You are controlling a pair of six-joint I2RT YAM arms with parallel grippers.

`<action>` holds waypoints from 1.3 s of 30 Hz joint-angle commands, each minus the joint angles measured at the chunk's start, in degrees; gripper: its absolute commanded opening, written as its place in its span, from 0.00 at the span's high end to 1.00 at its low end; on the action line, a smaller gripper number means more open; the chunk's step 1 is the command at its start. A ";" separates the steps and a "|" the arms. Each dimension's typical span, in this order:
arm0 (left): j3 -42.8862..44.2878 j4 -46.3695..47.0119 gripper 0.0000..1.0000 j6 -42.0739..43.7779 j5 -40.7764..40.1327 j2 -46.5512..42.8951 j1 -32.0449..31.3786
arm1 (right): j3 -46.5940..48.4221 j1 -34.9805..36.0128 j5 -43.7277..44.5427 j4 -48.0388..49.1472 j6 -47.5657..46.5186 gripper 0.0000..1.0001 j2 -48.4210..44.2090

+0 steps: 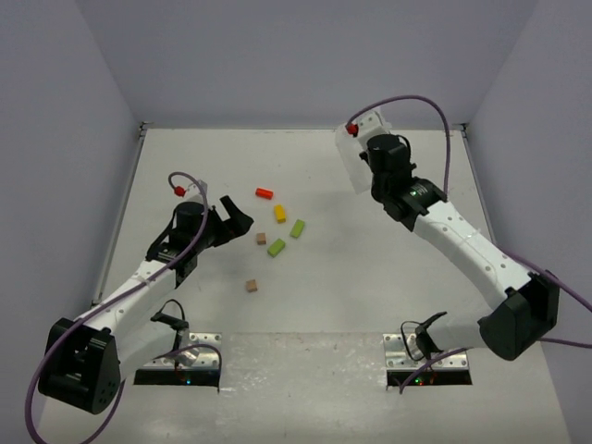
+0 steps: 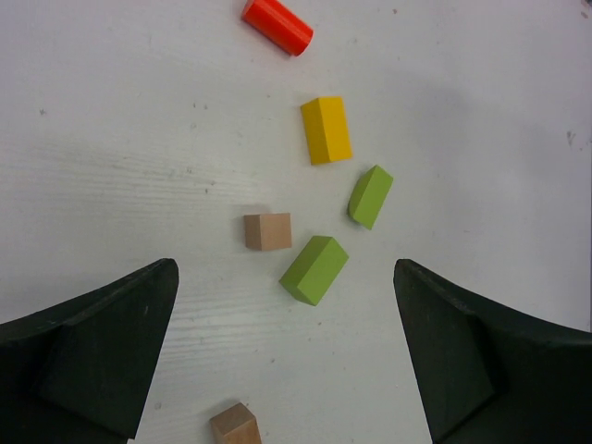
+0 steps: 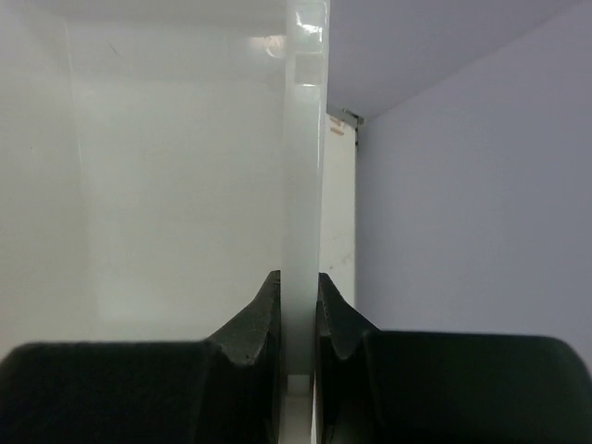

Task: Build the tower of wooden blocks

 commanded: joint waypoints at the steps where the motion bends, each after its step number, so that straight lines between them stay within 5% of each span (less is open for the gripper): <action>1: 2.13 1.29 0.00 -0.24 -1.57 -2.03 -0.66 | -4.66 -5.45 -6.94 -5.72 21.63 1.00 -2.01; 12: 1.19 -4.46 0.00 -1.02 -3.21 -3.33 -0.66 | -15.45 -25.31 -17.11 -8.17 45.70 1.00 0.52; 20: -1.71 -5.39 0.00 -2.92 -3.39 -5.98 -0.66 | -18.80 -29.93 -18.33 -7.91 50.12 0.93 3.63; 28: -2.43 -6.35 0.00 -3.33 -6.38 -4.86 -0.66 | -19.85 -31.05 -21.15 -8.28 50.91 0.65 4.33; 36: -2.66 -6.01 0.00 -3.74 -7.78 -5.74 -0.66 | -19.32 -31.05 -26.00 -10.09 47.08 0.05 -1.16; 39: -2.76 -5.53 0.00 -3.94 -8.46 -5.31 -0.66 | -21.06 -30.13 -34.68 -6.17 42.71 0.01 -6.85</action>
